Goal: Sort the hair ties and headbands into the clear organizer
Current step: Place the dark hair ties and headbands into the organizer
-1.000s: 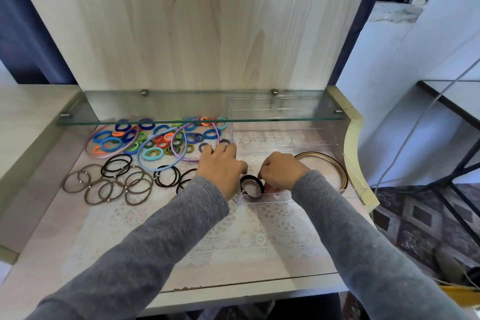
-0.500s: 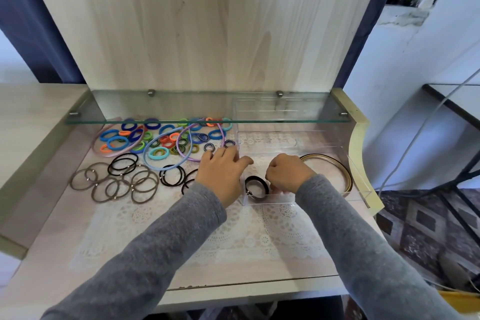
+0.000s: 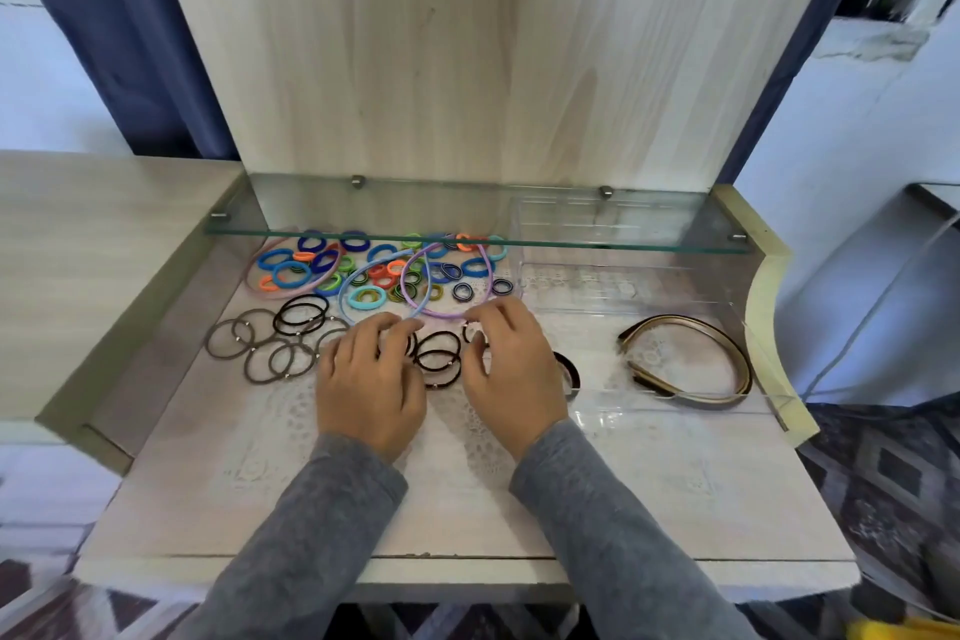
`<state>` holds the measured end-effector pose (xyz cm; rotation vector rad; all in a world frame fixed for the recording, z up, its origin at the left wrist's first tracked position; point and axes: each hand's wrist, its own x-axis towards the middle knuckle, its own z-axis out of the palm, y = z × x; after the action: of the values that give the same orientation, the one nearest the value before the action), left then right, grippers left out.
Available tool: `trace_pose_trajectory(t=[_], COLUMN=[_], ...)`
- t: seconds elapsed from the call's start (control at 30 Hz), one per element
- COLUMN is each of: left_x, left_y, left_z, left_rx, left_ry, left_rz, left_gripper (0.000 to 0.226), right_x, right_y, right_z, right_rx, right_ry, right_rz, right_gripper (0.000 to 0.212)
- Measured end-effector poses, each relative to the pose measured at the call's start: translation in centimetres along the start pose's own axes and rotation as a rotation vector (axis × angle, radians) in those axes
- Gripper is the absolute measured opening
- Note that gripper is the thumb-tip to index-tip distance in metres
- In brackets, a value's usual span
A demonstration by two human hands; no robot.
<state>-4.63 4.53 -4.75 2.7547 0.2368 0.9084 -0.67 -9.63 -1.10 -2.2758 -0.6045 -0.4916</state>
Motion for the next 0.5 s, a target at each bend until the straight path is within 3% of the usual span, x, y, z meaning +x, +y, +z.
trace_pose_trajectory(t=[0.23,0.5], left_x=[-1.0,-1.6], left_y=[-4.4,-7.2], left_z=[-1.8,-2.7], left_rx=[0.178,0.228], left_ry=[-0.019,-0.088], left_rz=[-0.134,-0.374], left_gripper=[0.041,0.025], right_x=[-2.0,-3.1], right_y=[-0.1,0.1], right_z=[3.3,3.7], right_rx=[-0.185,-0.312], right_ry=[-0.094,-0.115], right_rz=[-0.05,-0.075], right_gripper=[0.018,0.016])
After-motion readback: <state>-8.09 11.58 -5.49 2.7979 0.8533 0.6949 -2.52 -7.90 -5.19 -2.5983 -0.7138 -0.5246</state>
